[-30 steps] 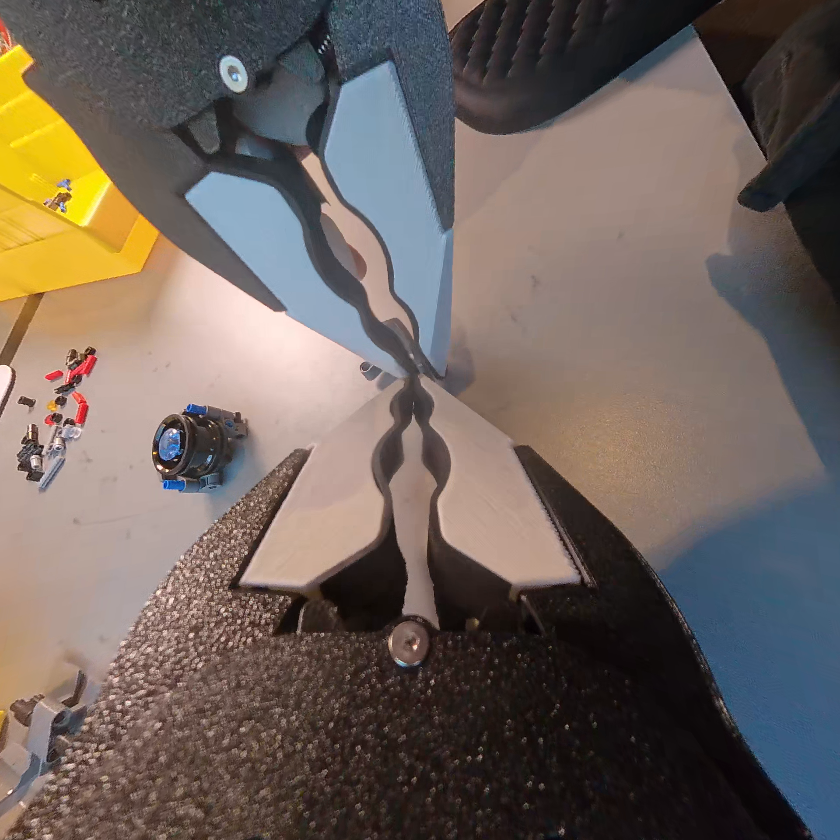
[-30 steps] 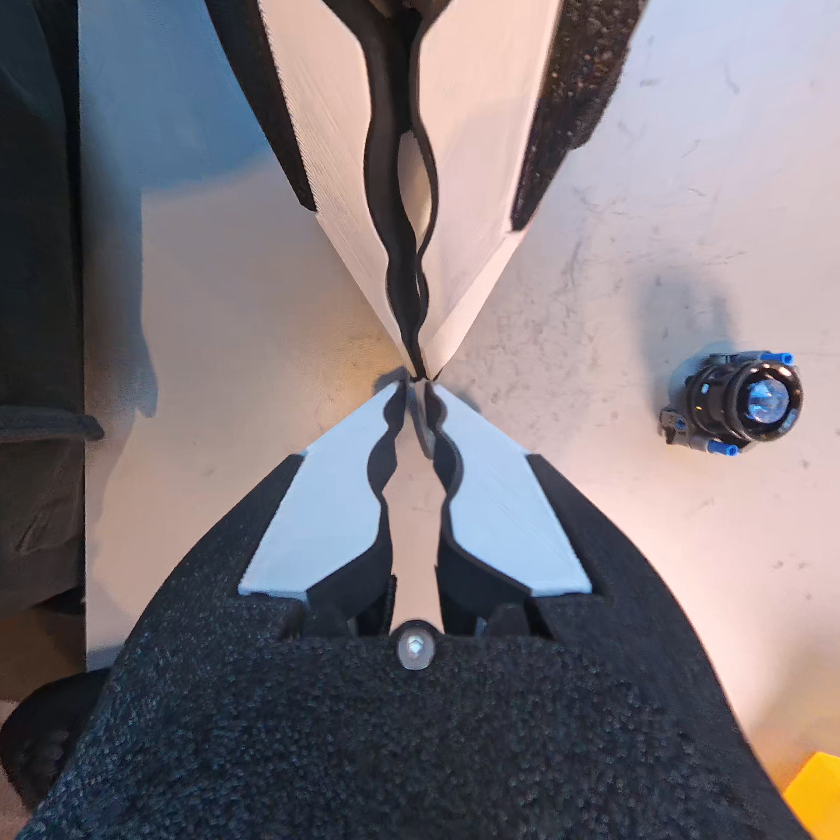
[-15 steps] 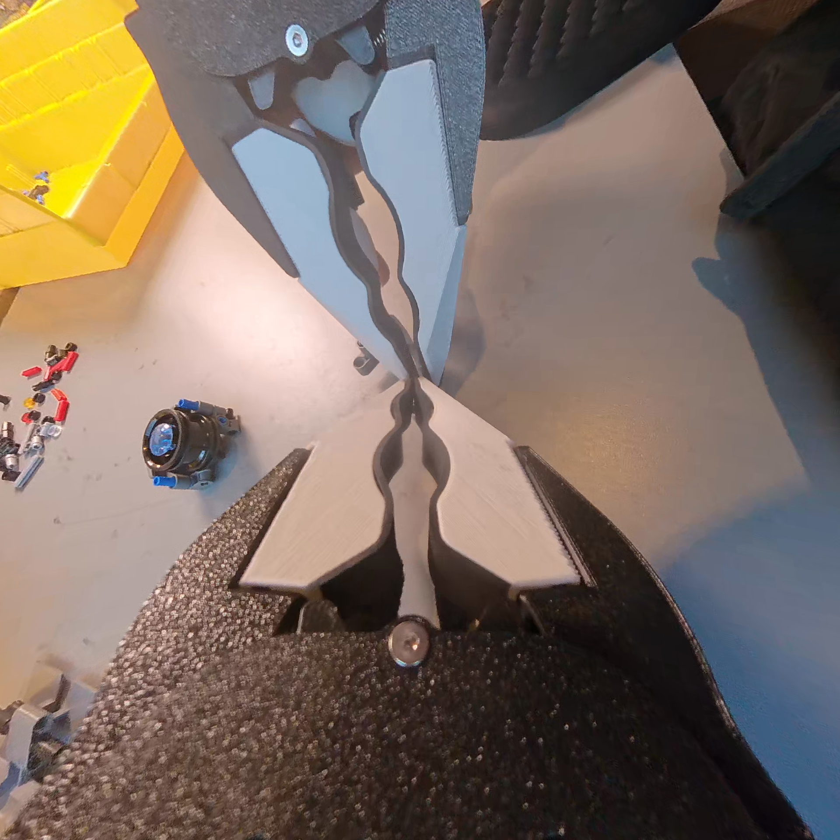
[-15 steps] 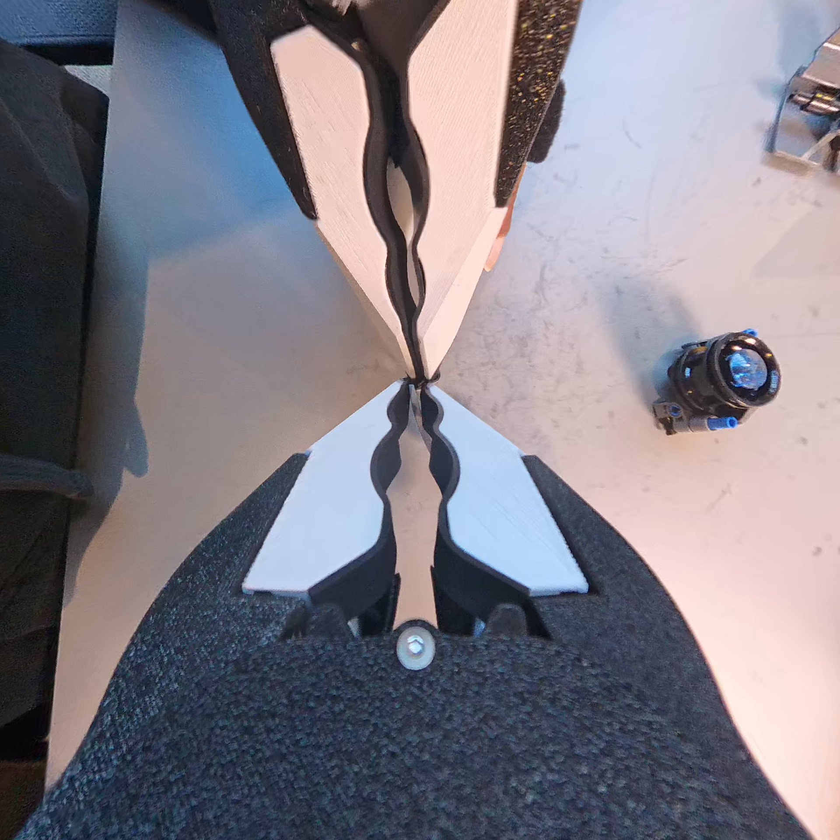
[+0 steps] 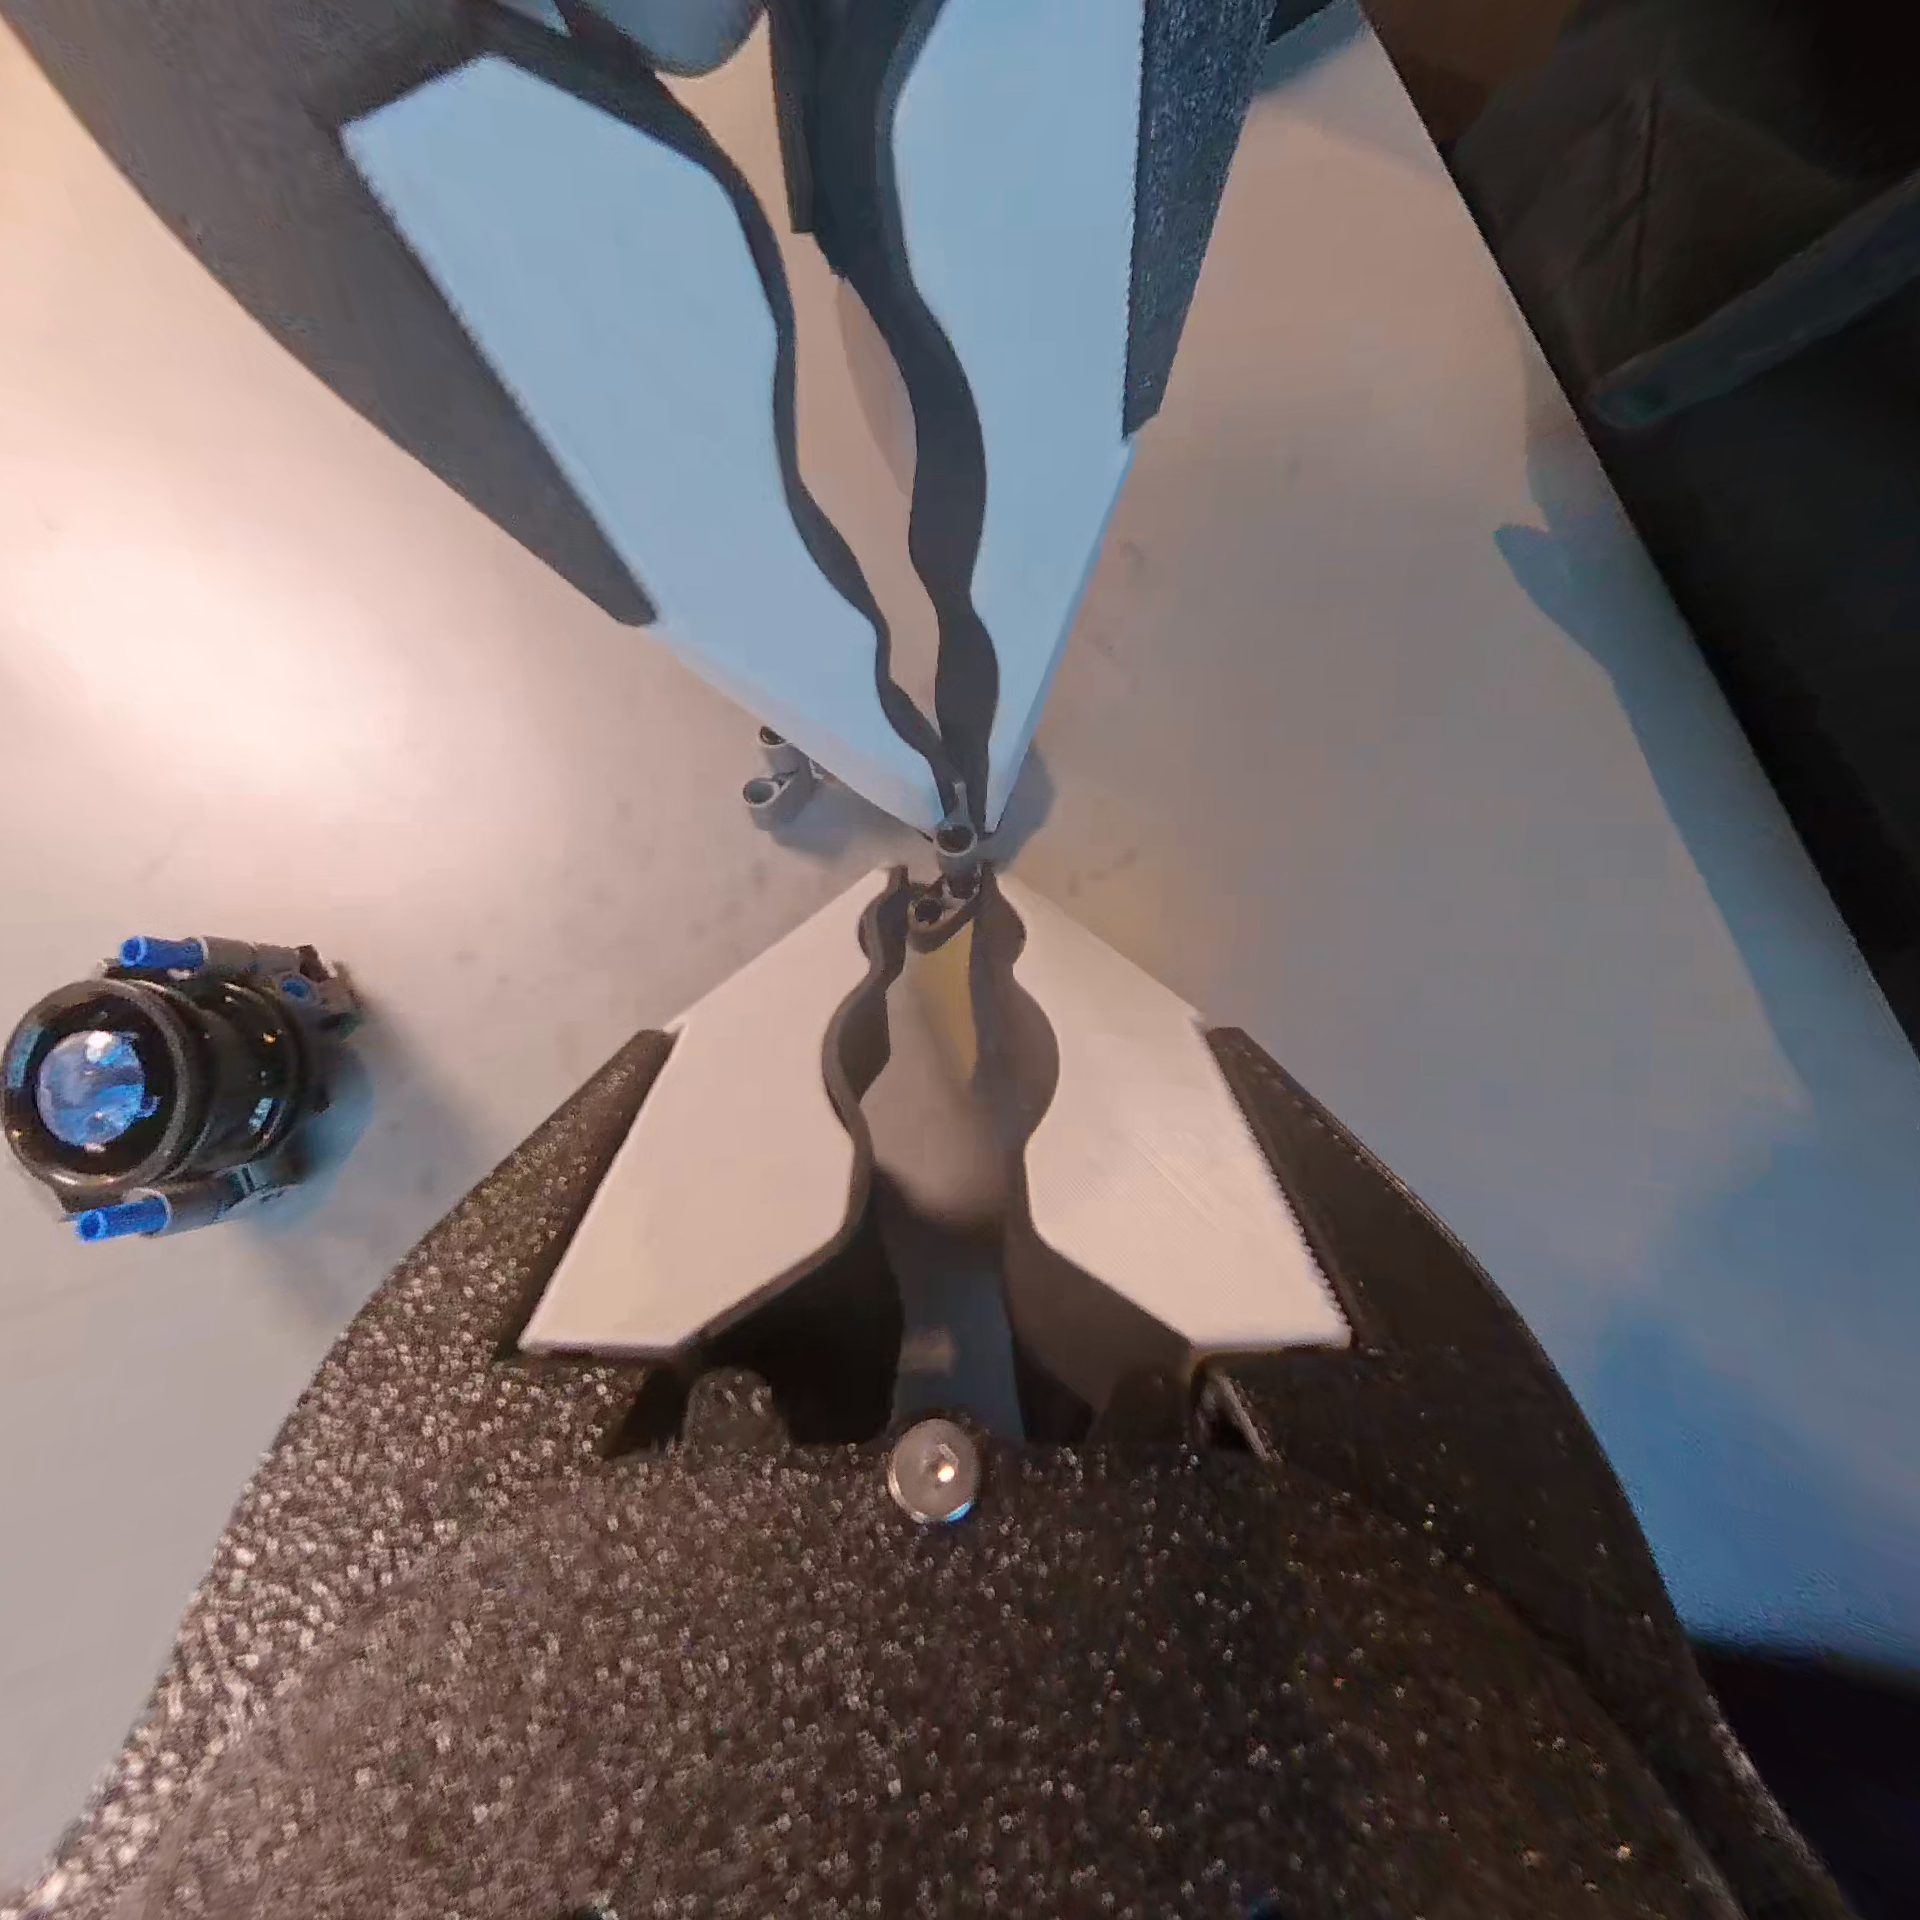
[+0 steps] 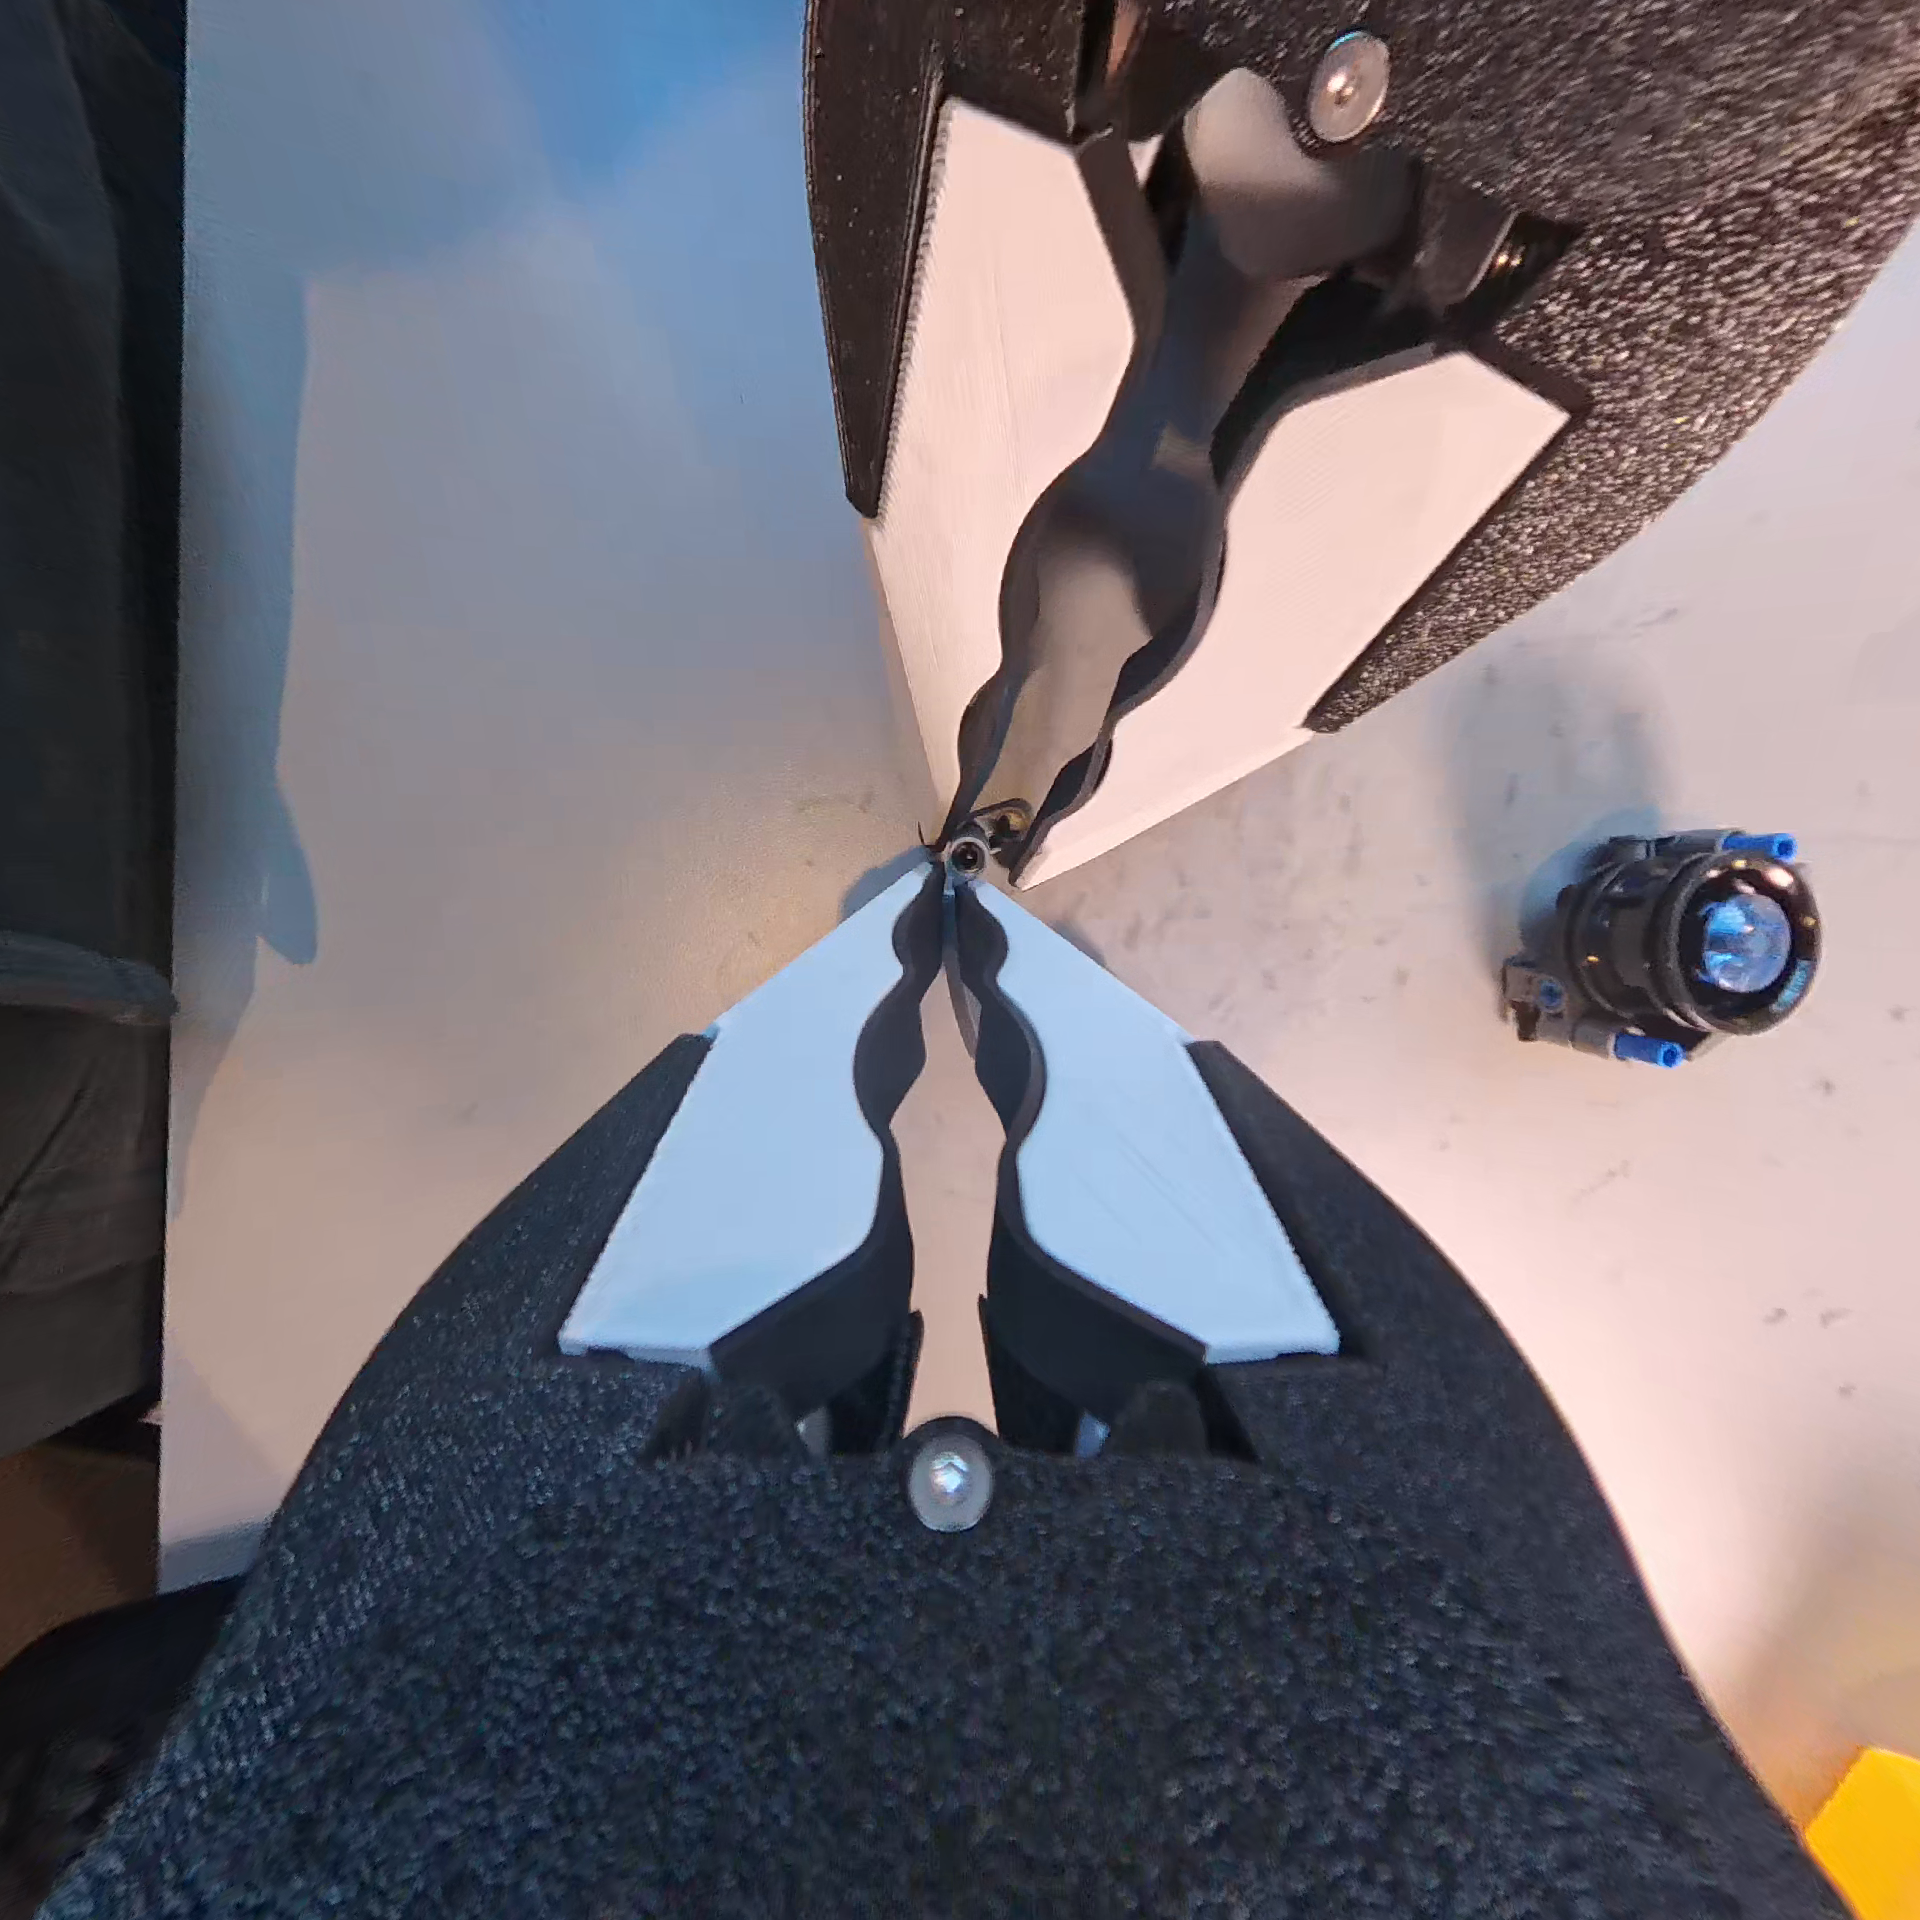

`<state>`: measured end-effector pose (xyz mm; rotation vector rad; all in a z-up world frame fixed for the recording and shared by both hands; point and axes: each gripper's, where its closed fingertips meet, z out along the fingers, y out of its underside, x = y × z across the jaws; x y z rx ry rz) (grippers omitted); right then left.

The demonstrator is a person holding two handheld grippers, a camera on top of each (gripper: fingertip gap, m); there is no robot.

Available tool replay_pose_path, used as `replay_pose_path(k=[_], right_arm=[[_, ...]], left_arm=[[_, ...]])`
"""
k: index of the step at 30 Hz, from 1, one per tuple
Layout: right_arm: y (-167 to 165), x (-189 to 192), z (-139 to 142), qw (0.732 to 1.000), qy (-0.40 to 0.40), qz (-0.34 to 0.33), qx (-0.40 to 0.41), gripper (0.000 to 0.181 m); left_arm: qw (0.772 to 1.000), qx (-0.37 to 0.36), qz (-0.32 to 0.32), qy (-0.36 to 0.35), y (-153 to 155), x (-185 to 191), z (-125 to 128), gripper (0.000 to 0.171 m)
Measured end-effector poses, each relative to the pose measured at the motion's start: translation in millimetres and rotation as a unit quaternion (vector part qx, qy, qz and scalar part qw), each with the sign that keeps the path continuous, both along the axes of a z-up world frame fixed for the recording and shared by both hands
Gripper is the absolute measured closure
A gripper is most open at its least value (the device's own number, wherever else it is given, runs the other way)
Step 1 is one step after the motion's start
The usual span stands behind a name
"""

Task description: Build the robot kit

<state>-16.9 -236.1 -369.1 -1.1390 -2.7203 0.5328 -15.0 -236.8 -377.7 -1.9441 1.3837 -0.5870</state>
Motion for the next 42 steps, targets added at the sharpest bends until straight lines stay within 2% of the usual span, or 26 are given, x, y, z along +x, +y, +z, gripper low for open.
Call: replay_pose_path(k=[6,8,12,18,20,24,31,37,42], right_arm=[[-0.8,-2.3,0.1,1.0,-0.006,0.005,0.003,0.18],[-0.1,-2.0,0.1,1.0,-0.005,0.007,0.005,0.18],[2.3,-2.6,0.2,1.0,0.003,-0.001,0.004,0.18],[4.4,-2.7,-0.1,1.0,0.019,-0.013,-0.002,0.178],[5.1,-2.2,-1.1,1.0,0.024,-0.02,-0.004,0.17],[3.2,-4.7,3.6,0.998,0.05,-0.033,-0.026,0.166],[2.7,-9.3,5.9,0.995,0.088,-0.042,-0.026,0.174],[2.9,-7.7,5.5,0.998,0.041,-0.028,-0.028,0.175],[1.2,-8.4,5.1,1.0,0.0,0.019,0.006,0.175]], left_arm=[[1.0,0.027,0.012,0.007,-1.4,-3.8,0.7,0.16],[0.999,0.03,0.016,0.0,-3.2,-8.5,3.4,0.154],[0.998,0.039,0.023,-0.036,-5.7,-6.4,16.5,0.162],[0.998,0.045,0.038,-0.006,0.3,-4.3,10.8,0.167],[0.998,0.047,0.038,-0.003,-0.2,-3.1,10.1,0.168],[0.998,0.049,0.039,0.001,0.5,-2.1,9.5,0.168],[0.998,0.041,0.045,-0.002,1.6,-4.1,8.8,0.171],[0.998,0.034,0.05,-0.018,2.9,-18.5,18.7,0.156],[1.0,0.0,0.025,-0.006,0.4,-10.9,3.8,0.155]])
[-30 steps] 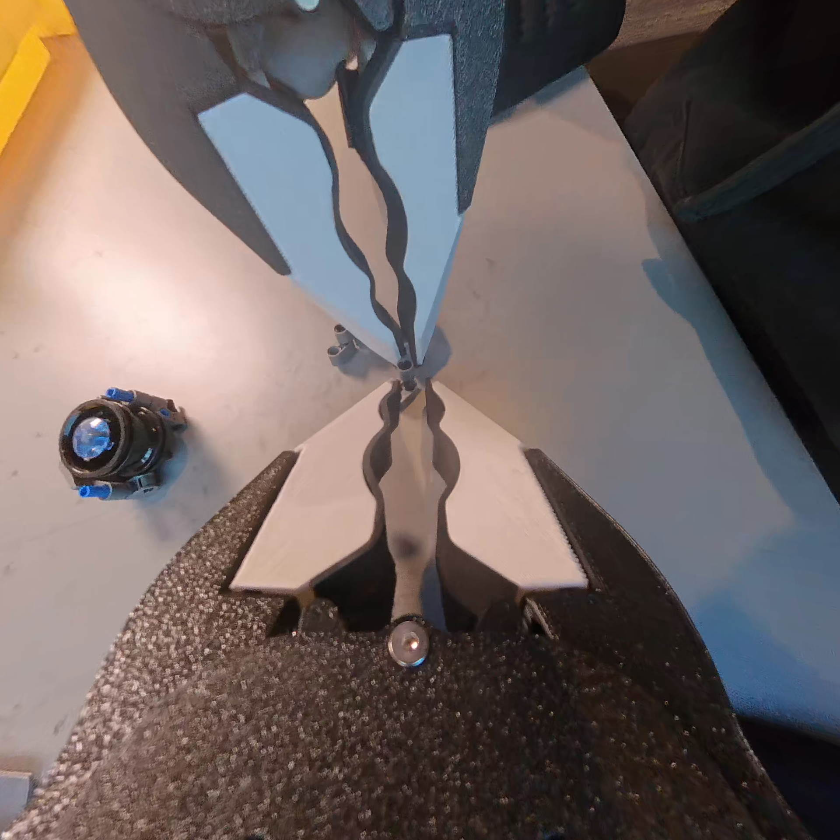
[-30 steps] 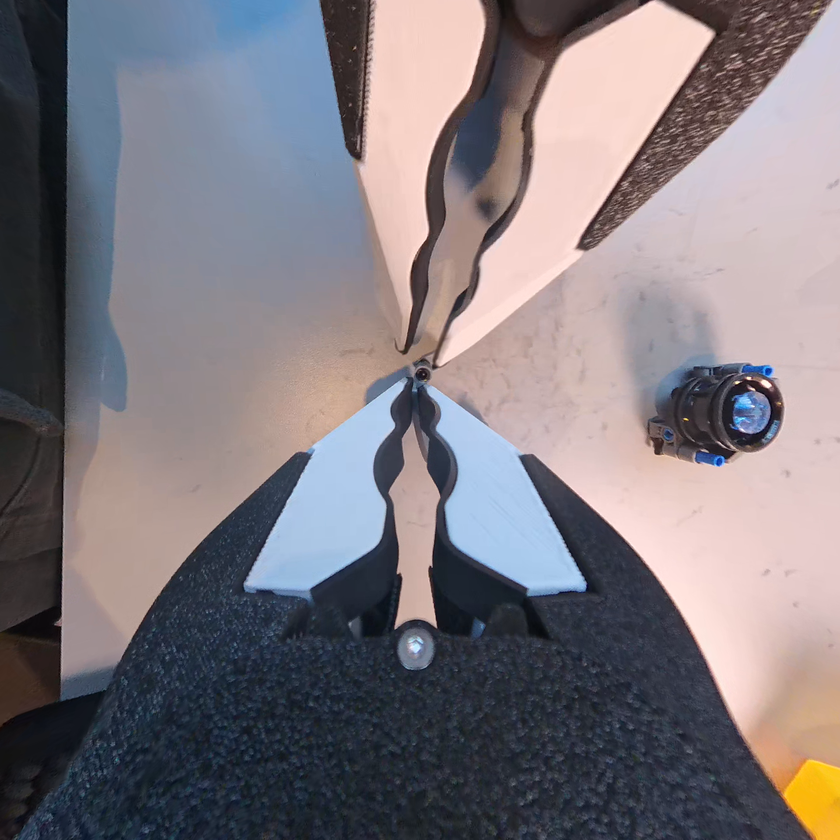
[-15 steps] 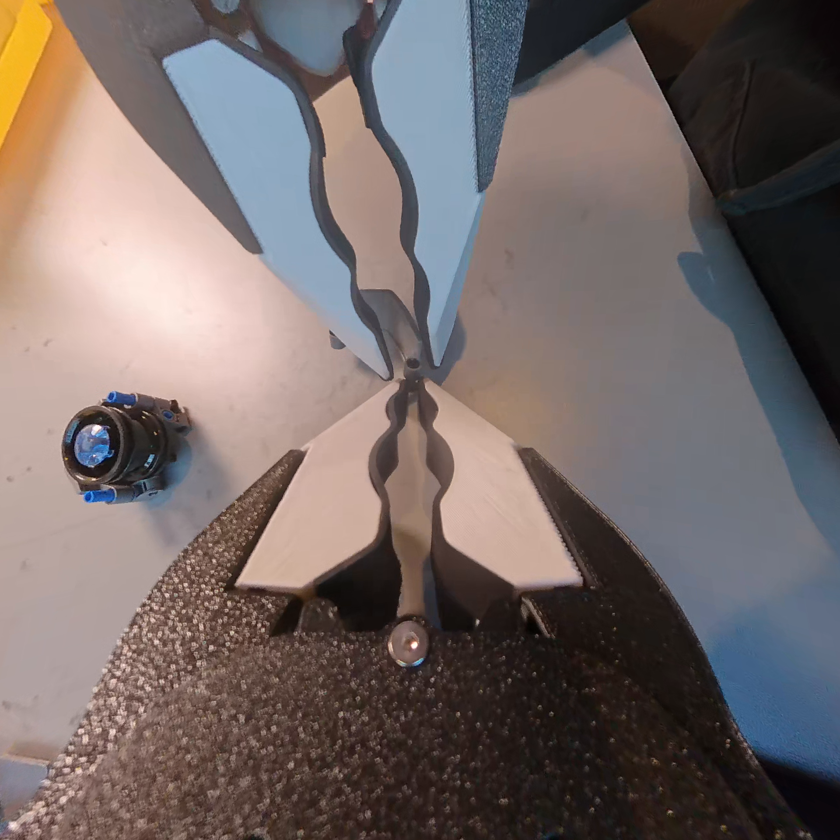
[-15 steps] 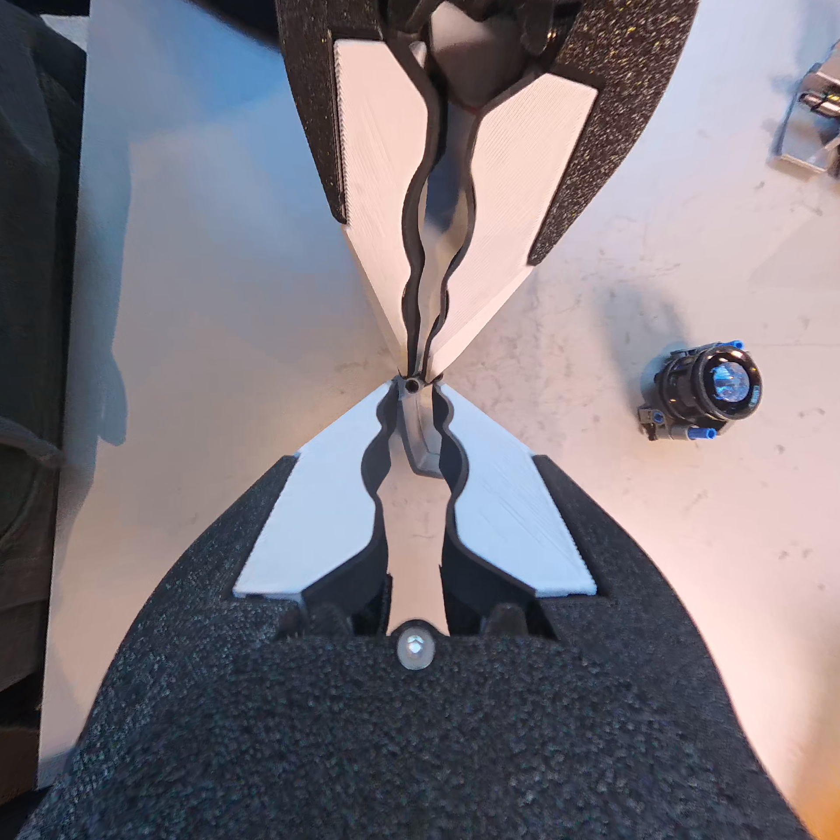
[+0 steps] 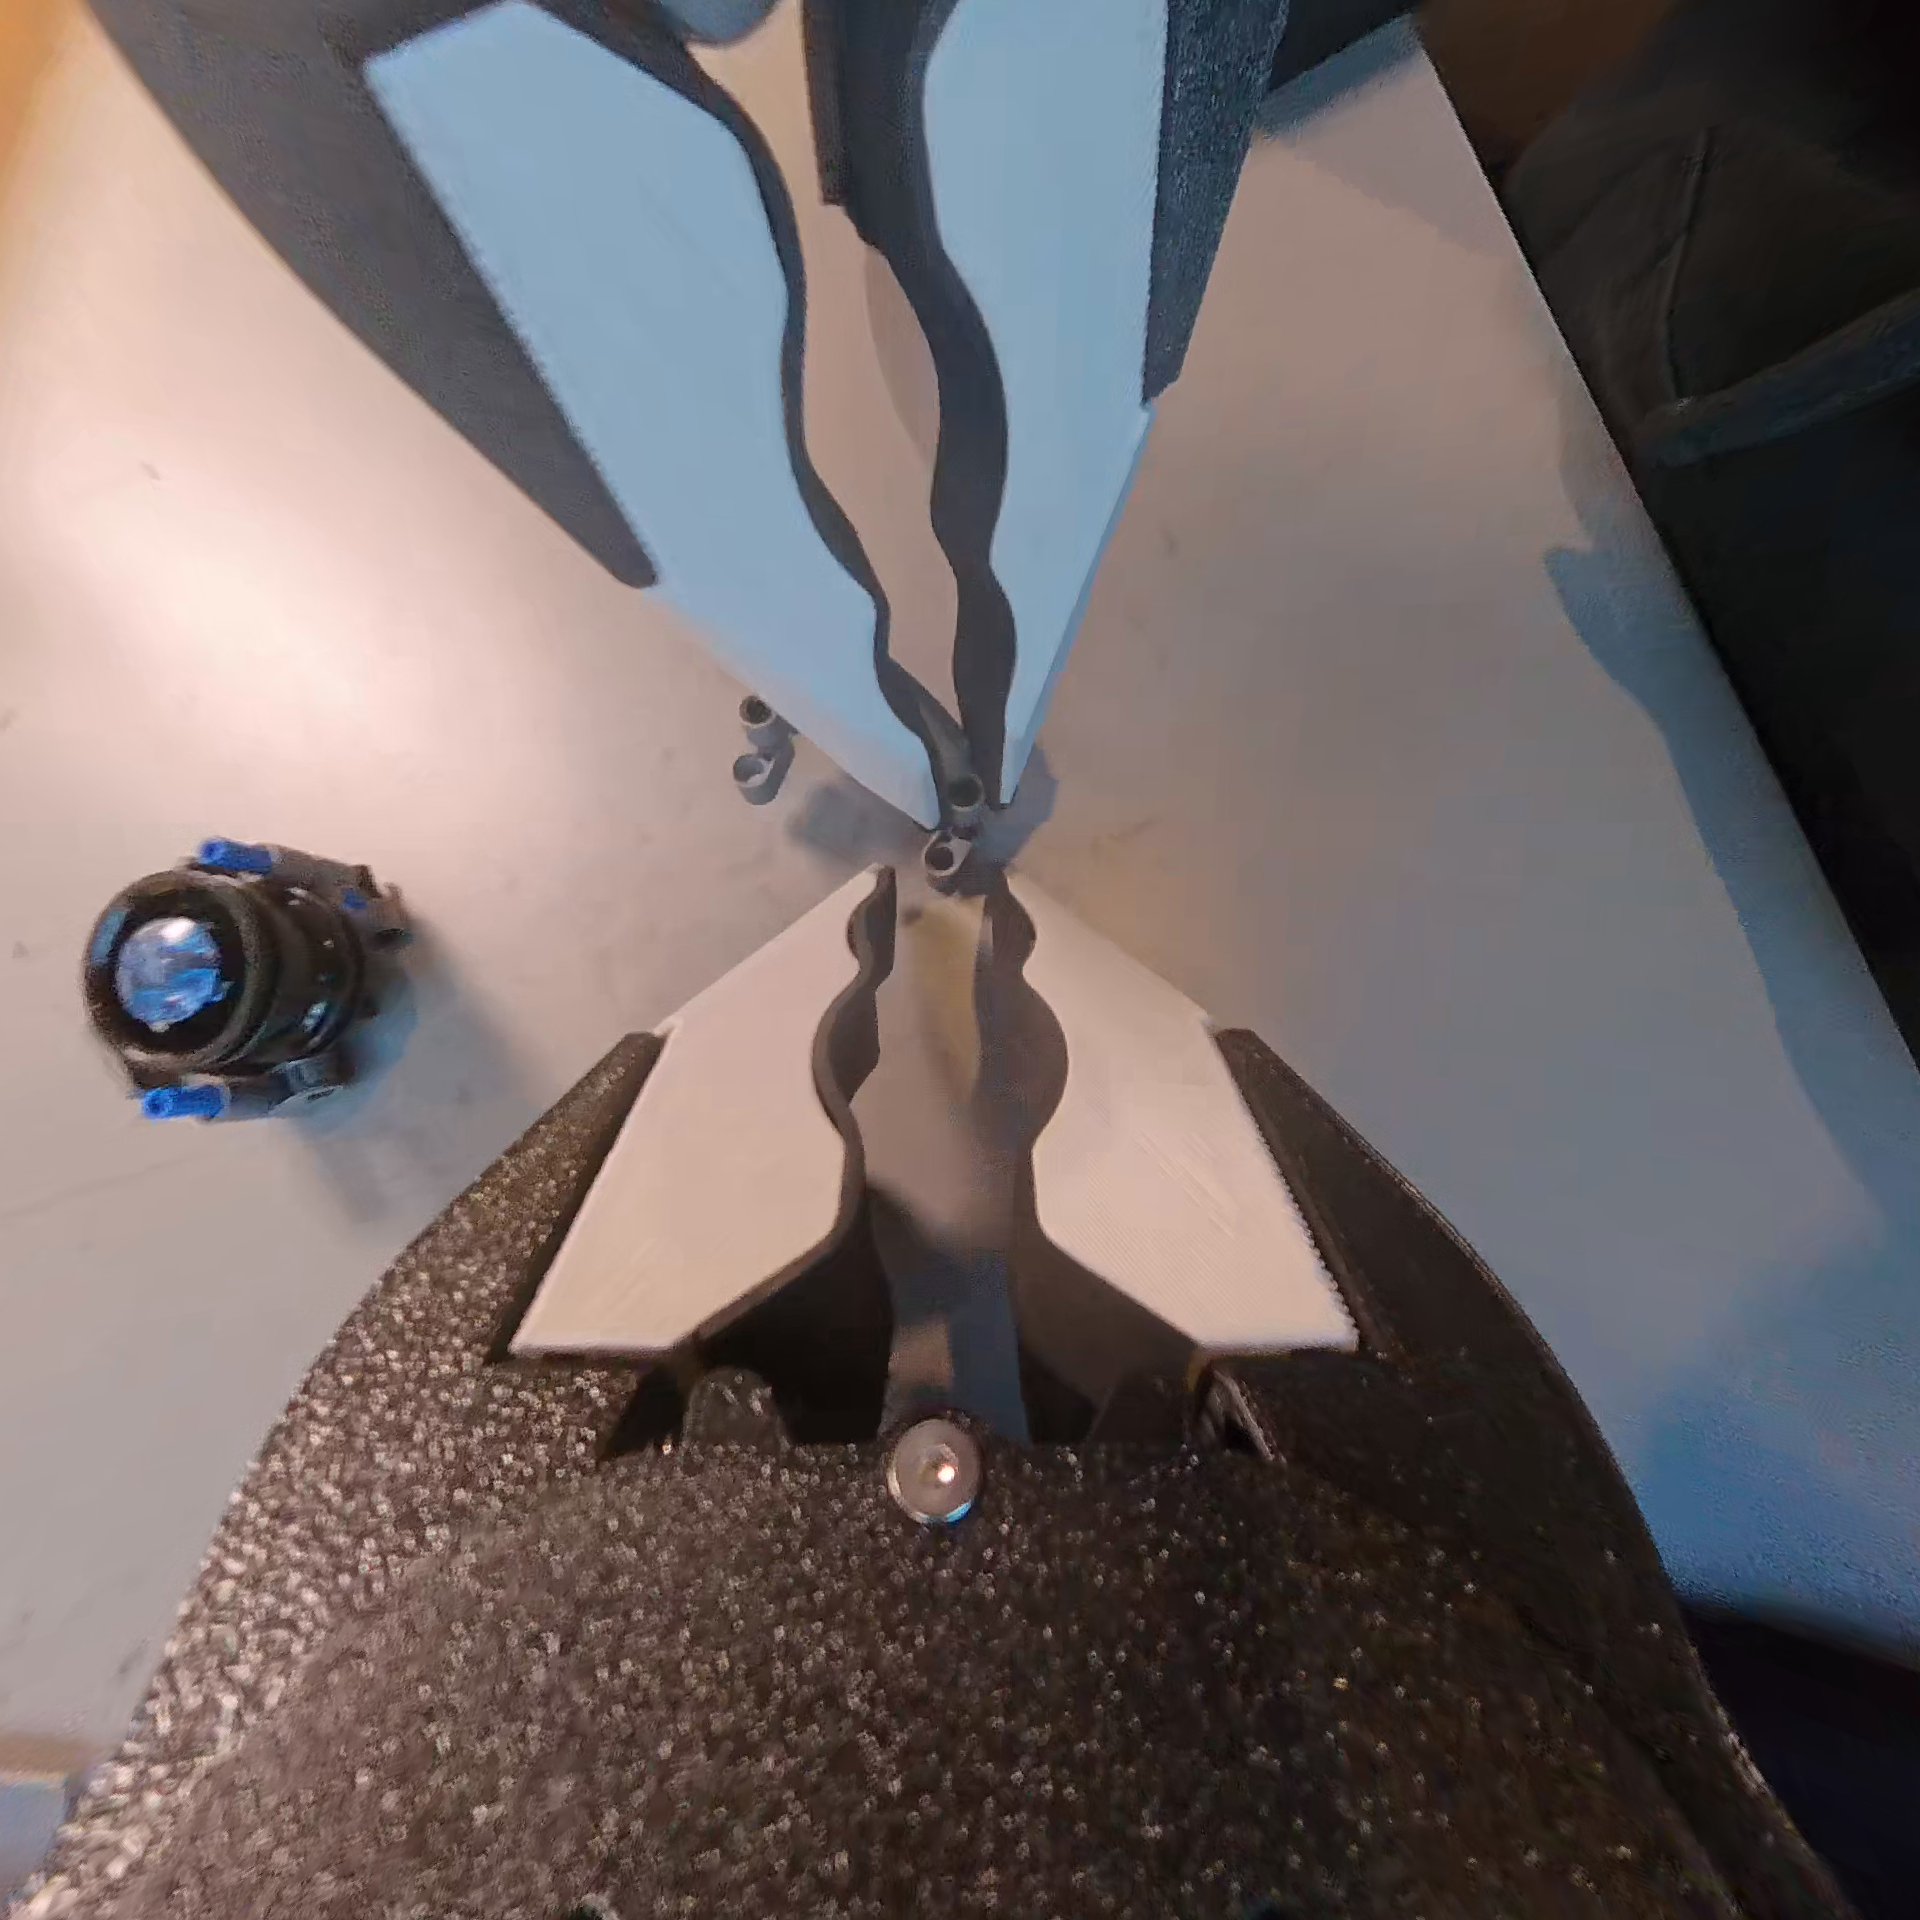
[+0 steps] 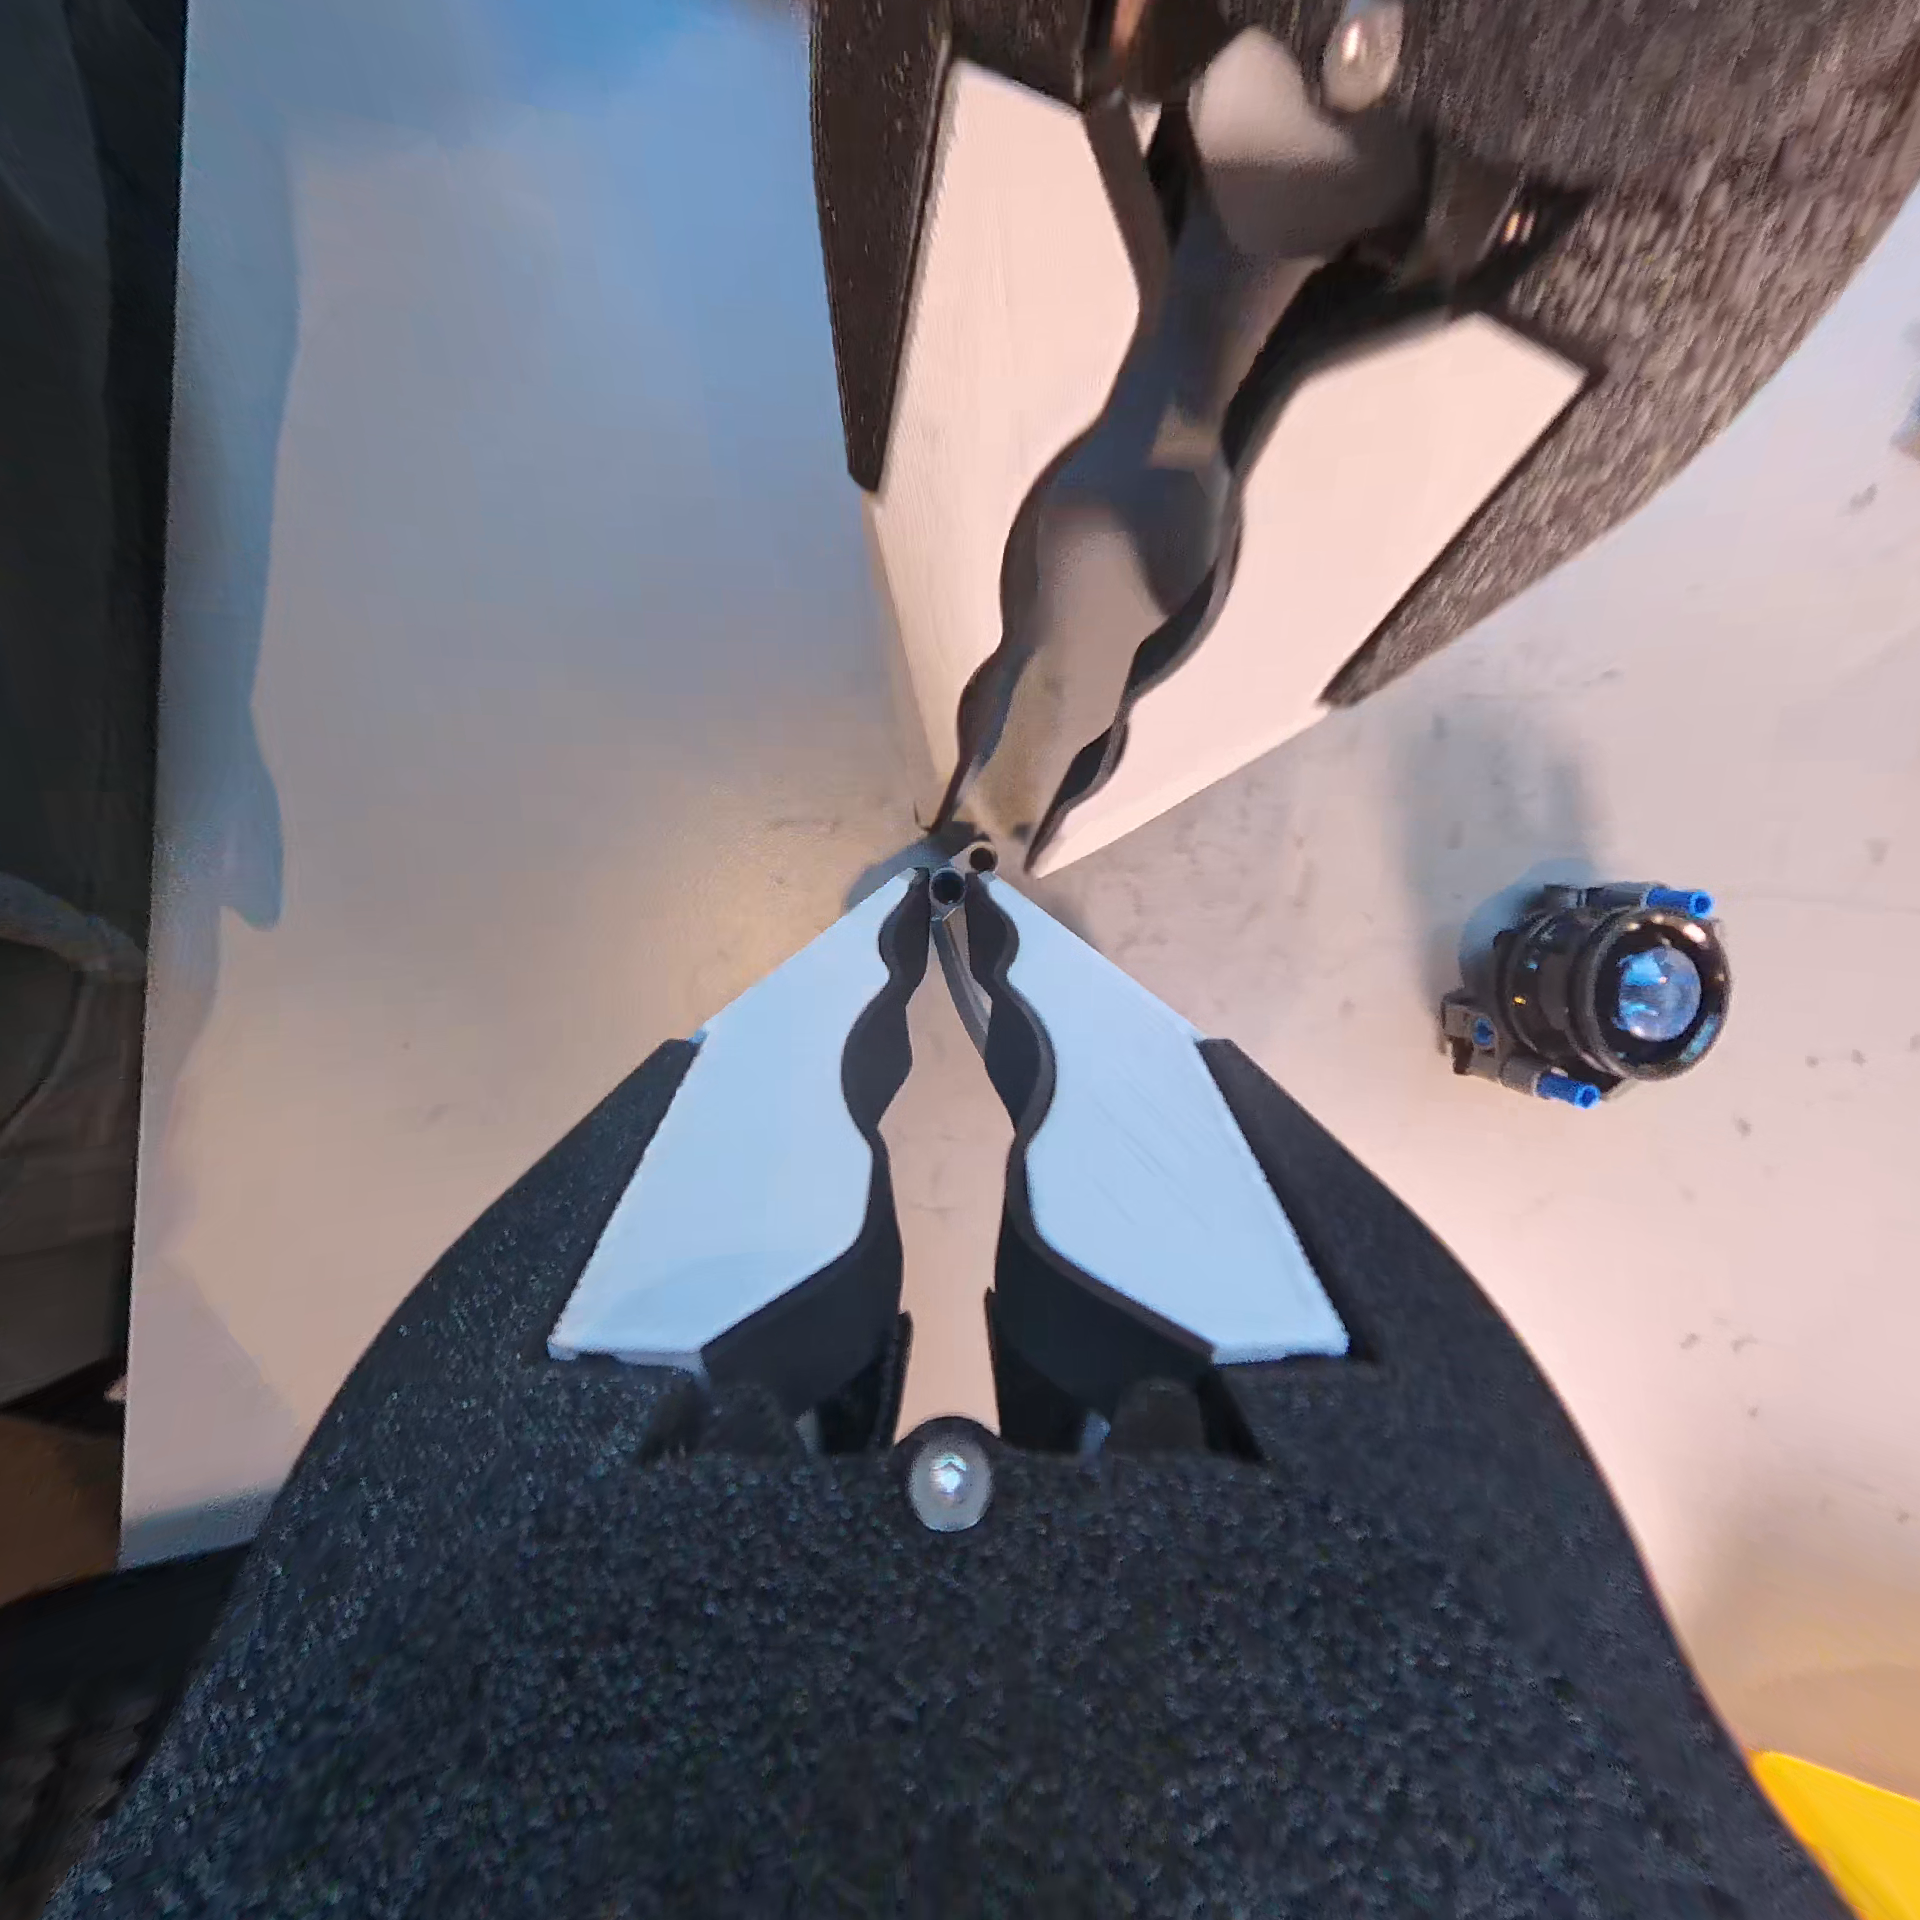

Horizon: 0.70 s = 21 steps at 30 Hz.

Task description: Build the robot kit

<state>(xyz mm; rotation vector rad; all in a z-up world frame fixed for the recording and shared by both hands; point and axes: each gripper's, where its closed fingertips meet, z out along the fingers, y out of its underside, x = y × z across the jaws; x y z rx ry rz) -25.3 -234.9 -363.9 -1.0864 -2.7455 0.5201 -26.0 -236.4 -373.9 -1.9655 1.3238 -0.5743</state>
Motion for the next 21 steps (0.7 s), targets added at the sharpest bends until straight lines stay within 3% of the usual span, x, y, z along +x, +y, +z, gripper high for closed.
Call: replay_pose_path(k=[4,21], right_arm=[[-0.4,0.0,-0.3,1.0,-0.011,0.021,0.016,0.175],[-0.2,0.2,-8.5,1.0,-0.022,0.004,-0.001,0.176]], left_arm=[[1.0,-0.006,-0.003,0.003,1.8,5.0,-3.2,0.163],[1.0,-0.017,-0.007,-0.003,1.2,1.5,-4.1,0.165]])
